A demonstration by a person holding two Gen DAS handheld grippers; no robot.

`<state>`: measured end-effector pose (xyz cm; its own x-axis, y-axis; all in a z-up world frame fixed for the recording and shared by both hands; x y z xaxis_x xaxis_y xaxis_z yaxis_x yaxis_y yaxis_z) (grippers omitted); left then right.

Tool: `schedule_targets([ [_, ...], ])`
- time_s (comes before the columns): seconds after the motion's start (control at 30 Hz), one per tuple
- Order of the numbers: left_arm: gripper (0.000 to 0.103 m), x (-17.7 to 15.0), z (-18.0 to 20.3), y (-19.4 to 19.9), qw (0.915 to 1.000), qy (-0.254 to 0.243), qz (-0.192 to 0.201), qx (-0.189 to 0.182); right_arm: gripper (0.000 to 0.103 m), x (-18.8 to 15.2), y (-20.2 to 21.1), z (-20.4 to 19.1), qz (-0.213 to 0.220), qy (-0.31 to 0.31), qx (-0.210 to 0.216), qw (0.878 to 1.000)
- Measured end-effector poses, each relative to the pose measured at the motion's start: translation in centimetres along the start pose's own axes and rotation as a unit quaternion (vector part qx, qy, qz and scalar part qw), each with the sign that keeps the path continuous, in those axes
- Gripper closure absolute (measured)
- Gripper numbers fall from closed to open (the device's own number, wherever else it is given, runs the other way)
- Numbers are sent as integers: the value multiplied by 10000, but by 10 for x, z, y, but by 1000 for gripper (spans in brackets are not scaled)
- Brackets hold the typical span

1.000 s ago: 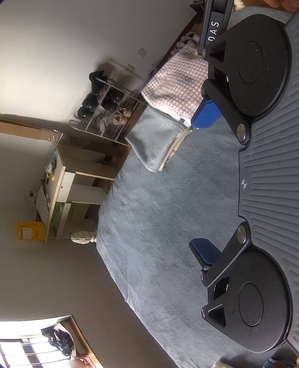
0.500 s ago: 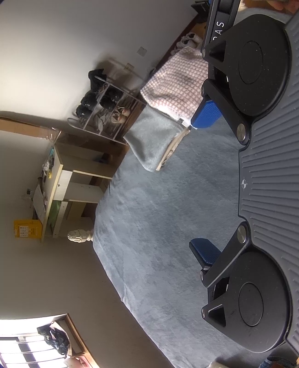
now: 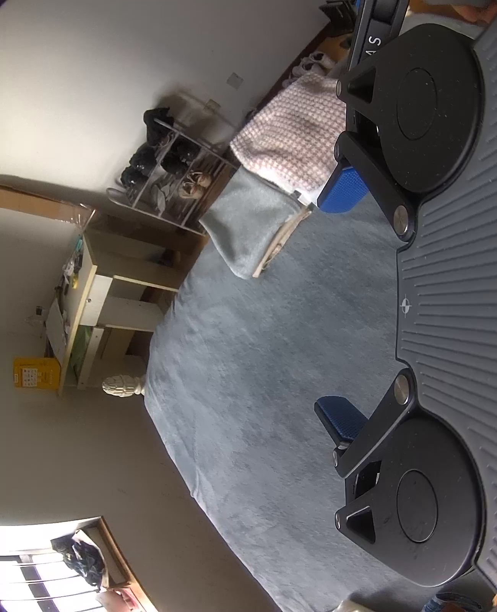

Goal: Fold clothes

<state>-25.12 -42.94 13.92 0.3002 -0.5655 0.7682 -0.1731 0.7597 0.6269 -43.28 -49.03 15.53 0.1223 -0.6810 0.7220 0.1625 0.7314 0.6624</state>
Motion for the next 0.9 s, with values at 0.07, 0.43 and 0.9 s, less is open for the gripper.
schedule_targets([
  [0.07,0,1,0,-1,10000,-3,-7,7,0,-1,-2,-1,-30,-7,0,10000],
  [0.43,0,3,1,-6,10000,-41,-68,-26,0,2,-5,-4,-31,-10,12,10000],
  [0.9,0,2,3,-11,9998,-67,-184,-72,0,3,-9,-5,-66,-22,-1,10000],
])
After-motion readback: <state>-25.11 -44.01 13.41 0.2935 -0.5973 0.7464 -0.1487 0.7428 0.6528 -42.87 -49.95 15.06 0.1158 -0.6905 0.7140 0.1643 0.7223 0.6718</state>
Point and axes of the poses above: each gripper's, at about its wrist camera, not at the fingertips, and y roughly against the way its jaws point, z to its right, x to its top, the point moved 8 cm from there along -y, roughly the way its jaws point, and after that the axes turned 12 degrees about z, right-handed, at the moved point
